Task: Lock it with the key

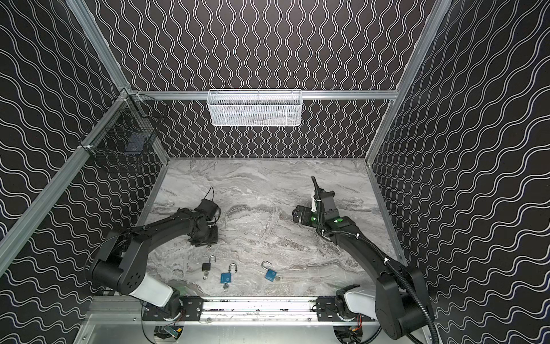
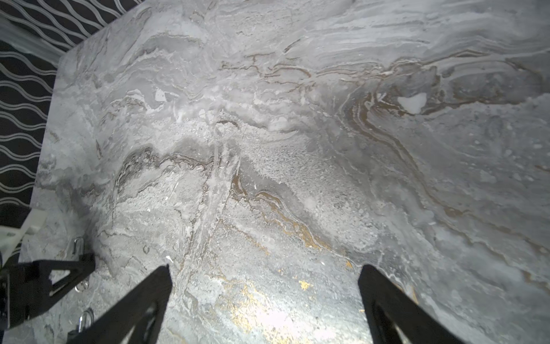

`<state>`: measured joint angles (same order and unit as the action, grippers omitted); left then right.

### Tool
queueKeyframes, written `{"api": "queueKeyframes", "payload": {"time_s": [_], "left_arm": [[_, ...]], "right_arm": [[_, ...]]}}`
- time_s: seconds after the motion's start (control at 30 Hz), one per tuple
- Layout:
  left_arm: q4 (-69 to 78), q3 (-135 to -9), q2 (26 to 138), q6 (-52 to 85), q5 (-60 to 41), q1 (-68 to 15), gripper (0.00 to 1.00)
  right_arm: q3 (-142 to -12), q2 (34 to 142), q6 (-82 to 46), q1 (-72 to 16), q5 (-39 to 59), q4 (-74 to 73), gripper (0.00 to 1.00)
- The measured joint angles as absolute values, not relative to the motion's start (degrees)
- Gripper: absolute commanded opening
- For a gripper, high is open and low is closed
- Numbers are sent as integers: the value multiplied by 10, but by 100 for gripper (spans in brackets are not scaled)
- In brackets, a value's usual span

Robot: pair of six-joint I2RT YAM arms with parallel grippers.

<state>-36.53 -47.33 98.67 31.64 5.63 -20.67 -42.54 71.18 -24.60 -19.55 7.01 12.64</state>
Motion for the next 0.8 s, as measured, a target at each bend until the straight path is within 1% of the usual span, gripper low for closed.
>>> {"api": "queueKeyframes", "payload": {"time_s": [0.13, 0.67, 0.8], "left_arm": [[-373, -479, 991, 319, 61, -206, 56], [-396, -502, 1012, 329, 62, -206, 51], [-396, -502, 1012, 331, 60, -204, 52]], "right_arm": [[-424, 711, -239, -196, 82, 124, 100], [-424, 714, -220, -196, 89, 120, 100], [-424, 710, -219, -196, 89, 119, 100]]}}
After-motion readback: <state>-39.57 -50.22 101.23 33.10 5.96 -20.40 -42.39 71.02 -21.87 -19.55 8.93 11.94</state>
